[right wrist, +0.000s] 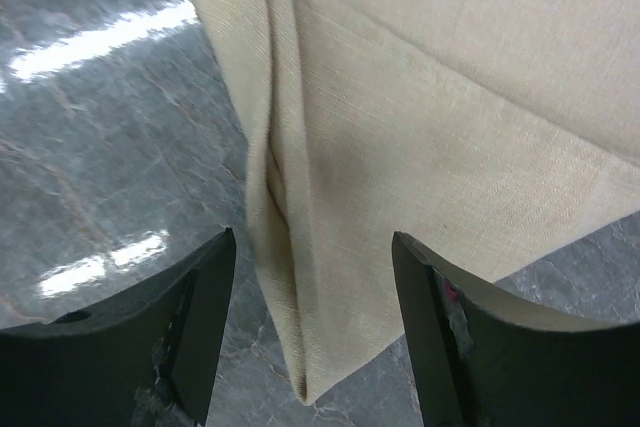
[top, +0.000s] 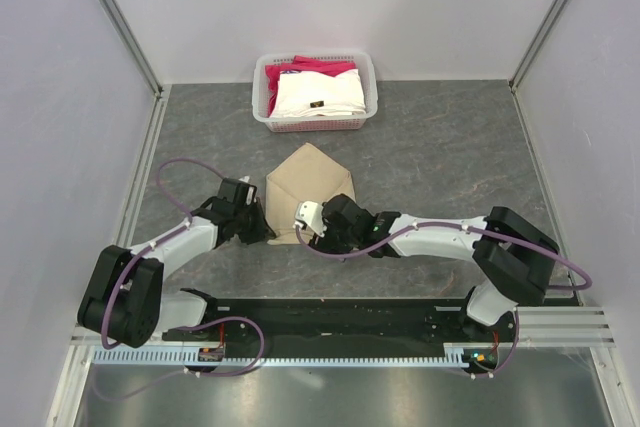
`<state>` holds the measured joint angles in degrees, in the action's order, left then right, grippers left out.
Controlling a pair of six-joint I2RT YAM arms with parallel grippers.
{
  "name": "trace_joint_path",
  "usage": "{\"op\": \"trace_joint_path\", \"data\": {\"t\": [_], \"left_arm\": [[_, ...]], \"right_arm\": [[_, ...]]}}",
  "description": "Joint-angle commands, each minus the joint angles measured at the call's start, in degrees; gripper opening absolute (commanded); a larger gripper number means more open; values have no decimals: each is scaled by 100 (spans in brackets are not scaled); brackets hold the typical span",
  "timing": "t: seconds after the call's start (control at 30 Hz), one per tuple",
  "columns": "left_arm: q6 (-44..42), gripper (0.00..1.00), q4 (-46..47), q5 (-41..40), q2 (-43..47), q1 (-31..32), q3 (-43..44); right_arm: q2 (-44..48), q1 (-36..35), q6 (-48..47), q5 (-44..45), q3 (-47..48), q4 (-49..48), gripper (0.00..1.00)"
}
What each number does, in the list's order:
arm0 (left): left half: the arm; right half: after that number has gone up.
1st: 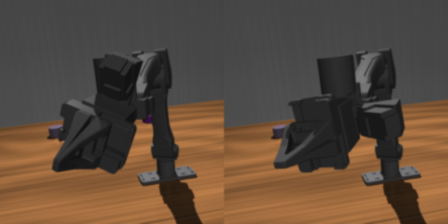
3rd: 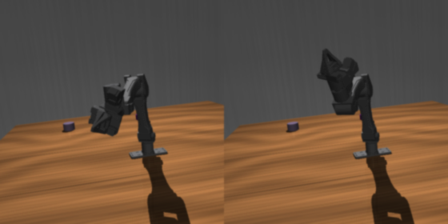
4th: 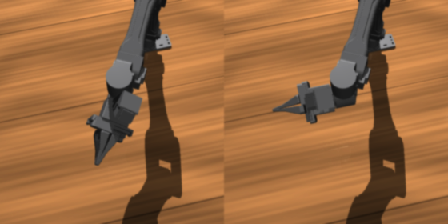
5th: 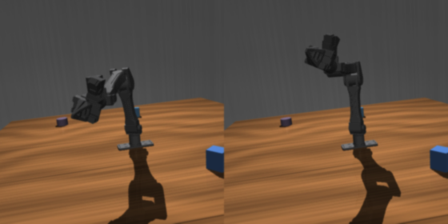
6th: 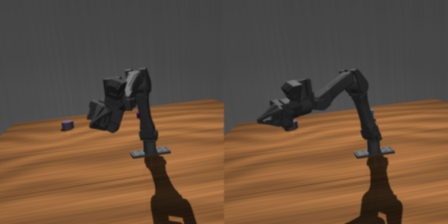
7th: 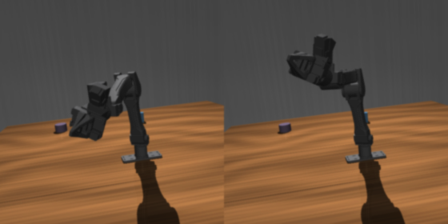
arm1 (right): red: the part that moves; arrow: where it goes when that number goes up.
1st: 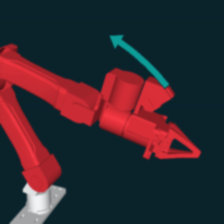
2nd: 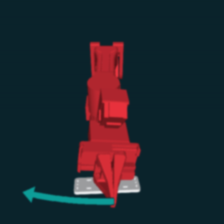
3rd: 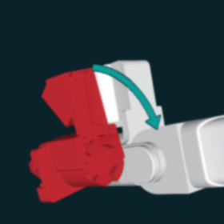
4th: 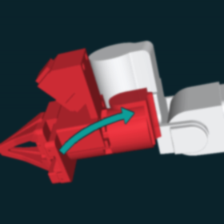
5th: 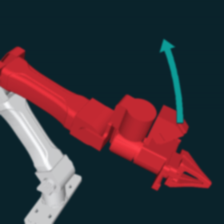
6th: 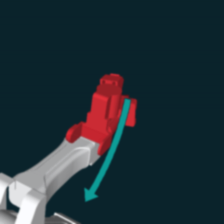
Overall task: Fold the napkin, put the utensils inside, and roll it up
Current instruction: Roll the napkin with the utensil
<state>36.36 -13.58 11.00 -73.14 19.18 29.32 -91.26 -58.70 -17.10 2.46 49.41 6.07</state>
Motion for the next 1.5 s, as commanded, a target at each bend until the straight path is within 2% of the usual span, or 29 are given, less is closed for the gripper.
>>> {"op": "trace_joint_path", "data": {"t": [0.0,0.07,0.23,0.33,0.4,0.47,0.57,0.73,0.87,1.0,1.2,1.33,1.47], "left_arm": [[-270,2,-92,130,-33,-72,179],[-261,2,-101,147,-24,-90,179],[-305,2,-101,191,-42,-142,205],[-322,2,-109,235,-51,-169,232],[-322,2,-118,262,-77,-178,258],[-349,2,-127,279,-103,-195,276],[-375,2,-118,384,-182,-204,311],[-393,2,-127,429,-218,-213,311],[-401,2,-153,446,-235,-213,329],[-454,2,-320,446,-306,-222,469],[-568,2,-592,429,-543,-230,723],[-604,2,-681,376,-648,-257,786],[-630,2,-716,323,-736,-266,786]], "right_arm": [[-234,-19,251,631,60,-79,71],[-304,-19,417,1069,60,-79,70],[-182,-19,541,1274,-89,-70,65],[55,-28,638,1319,-221,-53,58],[239,-28,647,1231,-300,-35,48],[284,-28,612,1117,-327,17,38],[136,-19,498,810,-161,289,29],[-277,25,453,177,174,843,20],[-576,279,506,-822,613,1475,9],[-831,578,568,-1931,930,2160,8],[-1455,1132,516,-3661,1255,2662,7],[-1903,1413,392,-4077,1422,2786,7],[-2001,1694,462,-4078,1493,2725,9]]}}
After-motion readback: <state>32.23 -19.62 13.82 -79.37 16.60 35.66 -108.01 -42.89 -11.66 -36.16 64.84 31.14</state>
